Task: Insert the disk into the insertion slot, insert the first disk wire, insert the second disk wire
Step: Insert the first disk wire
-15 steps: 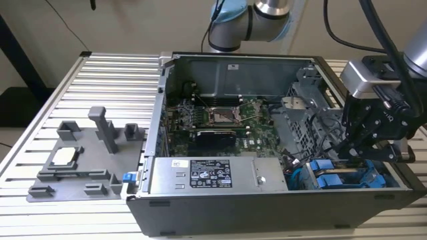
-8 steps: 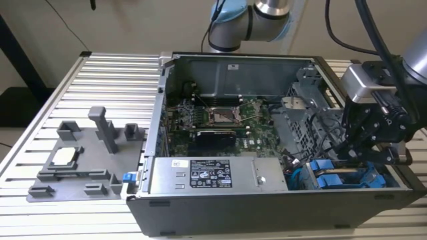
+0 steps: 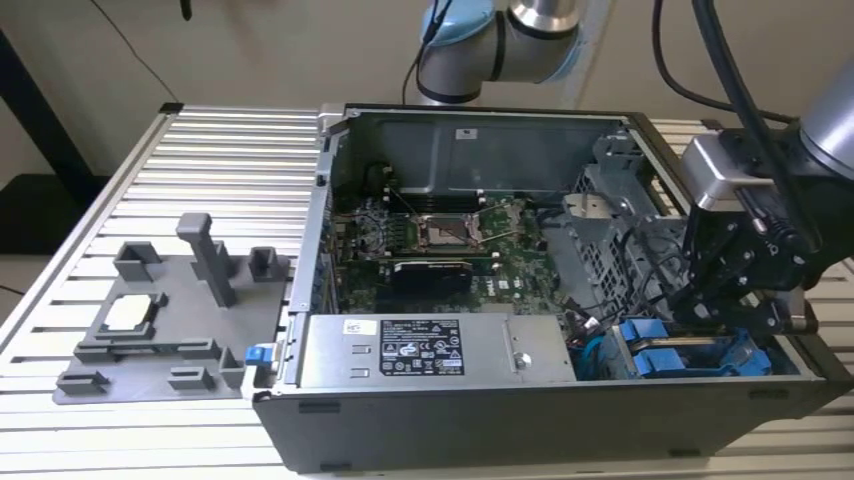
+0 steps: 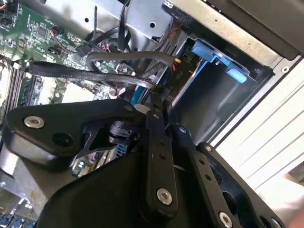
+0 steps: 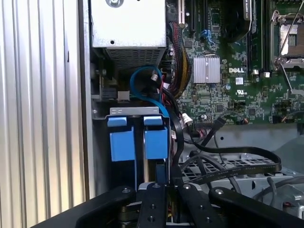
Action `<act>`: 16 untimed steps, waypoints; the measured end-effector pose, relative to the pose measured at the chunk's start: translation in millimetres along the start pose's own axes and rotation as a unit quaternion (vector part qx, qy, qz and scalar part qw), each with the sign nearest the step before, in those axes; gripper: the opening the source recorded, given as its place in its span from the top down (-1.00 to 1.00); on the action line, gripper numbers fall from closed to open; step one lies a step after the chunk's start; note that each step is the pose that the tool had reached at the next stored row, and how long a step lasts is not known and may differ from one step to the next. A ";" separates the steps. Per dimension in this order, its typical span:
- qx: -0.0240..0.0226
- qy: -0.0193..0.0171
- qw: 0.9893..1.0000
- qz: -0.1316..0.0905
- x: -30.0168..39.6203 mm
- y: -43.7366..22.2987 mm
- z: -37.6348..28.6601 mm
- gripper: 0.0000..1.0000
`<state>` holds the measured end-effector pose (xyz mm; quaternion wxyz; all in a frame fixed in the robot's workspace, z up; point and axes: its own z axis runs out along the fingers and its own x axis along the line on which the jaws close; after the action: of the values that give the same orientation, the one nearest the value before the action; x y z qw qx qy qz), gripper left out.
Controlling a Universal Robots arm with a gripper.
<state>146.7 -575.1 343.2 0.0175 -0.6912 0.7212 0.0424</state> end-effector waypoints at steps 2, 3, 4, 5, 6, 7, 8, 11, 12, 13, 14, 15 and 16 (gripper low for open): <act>0.000 0.000 1.000 0.005 0.1 0.0 1.2 0.69; 0.001 0.000 1.000 0.007 0.2 0.0 2.0 0.69; 0.001 0.000 1.000 0.009 0.3 -0.1 2.7 0.69; 0.001 0.000 1.000 0.011 0.3 -0.1 3.5 0.69; 0.001 0.000 1.000 0.014 0.4 -0.1 4.2 0.69; 0.001 0.000 1.000 0.016 0.5 -0.2 5.0 0.69; 0.002 0.000 1.000 0.018 0.6 -0.2 6.0 0.69; 0.002 0.000 1.000 0.025 0.7 -0.2 8.2 0.69; 0.002 0.000 1.000 0.026 0.7 -0.2 8.3 0.69; 0.002 -0.001 1.000 0.026 0.7 -0.3 8.7 0.65; 0.002 -0.001 1.000 0.026 0.7 -0.4 9.0 0.65; 0.002 -0.001 1.000 0.026 0.8 -0.4 8.5 0.65; 0.002 -0.001 1.000 0.027 0.7 -0.3 7.5 0.52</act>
<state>146.8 -575.1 335.6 0.0185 -0.6717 0.7394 0.0421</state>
